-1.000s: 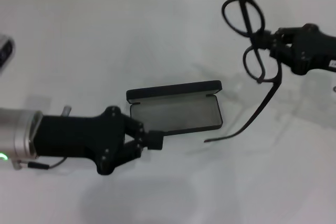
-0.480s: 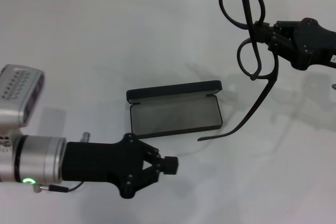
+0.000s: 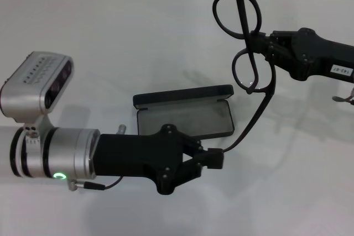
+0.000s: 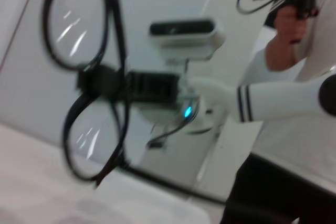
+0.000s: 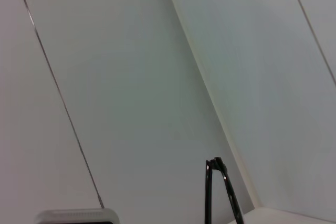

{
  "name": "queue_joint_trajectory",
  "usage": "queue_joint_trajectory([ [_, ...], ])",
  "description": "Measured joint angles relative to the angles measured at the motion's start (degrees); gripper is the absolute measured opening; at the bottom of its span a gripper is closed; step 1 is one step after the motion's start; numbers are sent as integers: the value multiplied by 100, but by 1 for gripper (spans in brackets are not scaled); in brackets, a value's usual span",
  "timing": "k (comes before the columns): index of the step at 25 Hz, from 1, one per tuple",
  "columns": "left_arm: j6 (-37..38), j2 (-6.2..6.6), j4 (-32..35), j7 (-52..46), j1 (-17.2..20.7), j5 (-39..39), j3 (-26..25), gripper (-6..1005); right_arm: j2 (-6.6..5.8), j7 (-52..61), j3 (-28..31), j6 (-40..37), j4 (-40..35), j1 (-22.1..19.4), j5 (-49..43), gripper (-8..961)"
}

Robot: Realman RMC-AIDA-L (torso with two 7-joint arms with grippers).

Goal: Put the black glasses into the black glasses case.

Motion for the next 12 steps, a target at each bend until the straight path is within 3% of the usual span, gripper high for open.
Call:
queue_joint_trajectory([
  [12,180,-46,-333,68,-433,-121,0,5,26,-82,-1,31,103,166,52,63],
])
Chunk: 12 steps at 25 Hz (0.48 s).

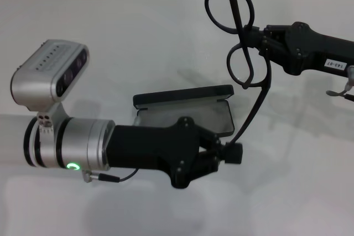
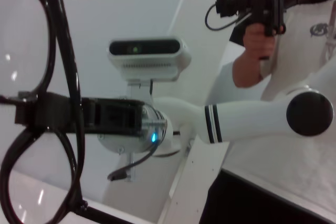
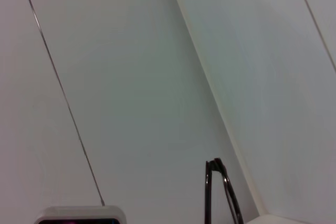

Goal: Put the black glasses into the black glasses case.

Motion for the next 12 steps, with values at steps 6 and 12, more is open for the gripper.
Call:
queue_joint_trajectory([
  [6,-17,4,-86,6,-13,-411,-8,5,0,0,-247,-4,50,51,103,63],
  [12,-36,5,-98,3,20,-745,-11,6,-1,-1,-472,0,53,62,104,63],
])
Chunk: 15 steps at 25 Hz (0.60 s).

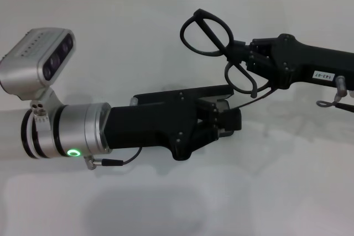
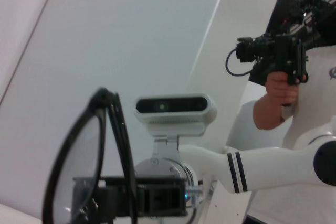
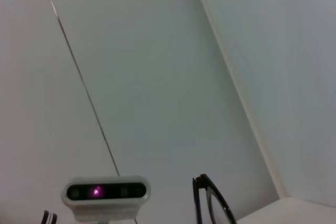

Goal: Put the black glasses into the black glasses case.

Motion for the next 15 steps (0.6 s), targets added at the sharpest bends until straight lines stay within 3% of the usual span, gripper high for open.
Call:
queue_joint_trajectory([
  [15,-3,26,-1,-46,58,182,146,6,-75,4,-47,6,-109,-52,2,62],
])
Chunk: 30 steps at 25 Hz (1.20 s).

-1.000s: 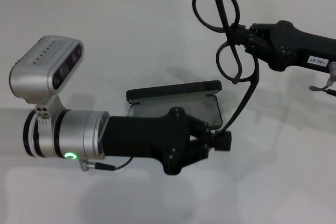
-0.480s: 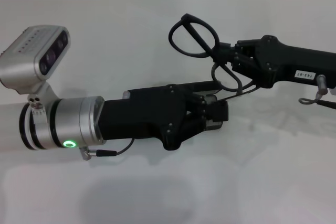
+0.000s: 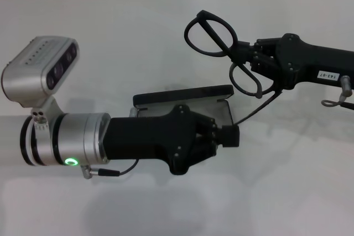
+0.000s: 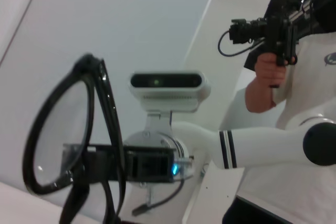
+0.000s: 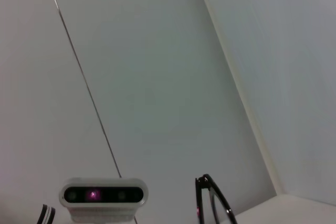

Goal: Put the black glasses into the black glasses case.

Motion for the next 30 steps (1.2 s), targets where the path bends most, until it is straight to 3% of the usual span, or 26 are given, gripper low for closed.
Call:
queue_joint_trajectory([
  [10,-140,24,47,0,123,65,15,6,-39,29,4,-28,-167,-9,-31,62],
  [20,-104,184,71,-24,208,67,13,7,-91,40,4,-15,-182,-15,-47,62],
  [30,113,27,28,-184,8,123,205,7,8,-4,-8,249,-155,55,-16,62],
])
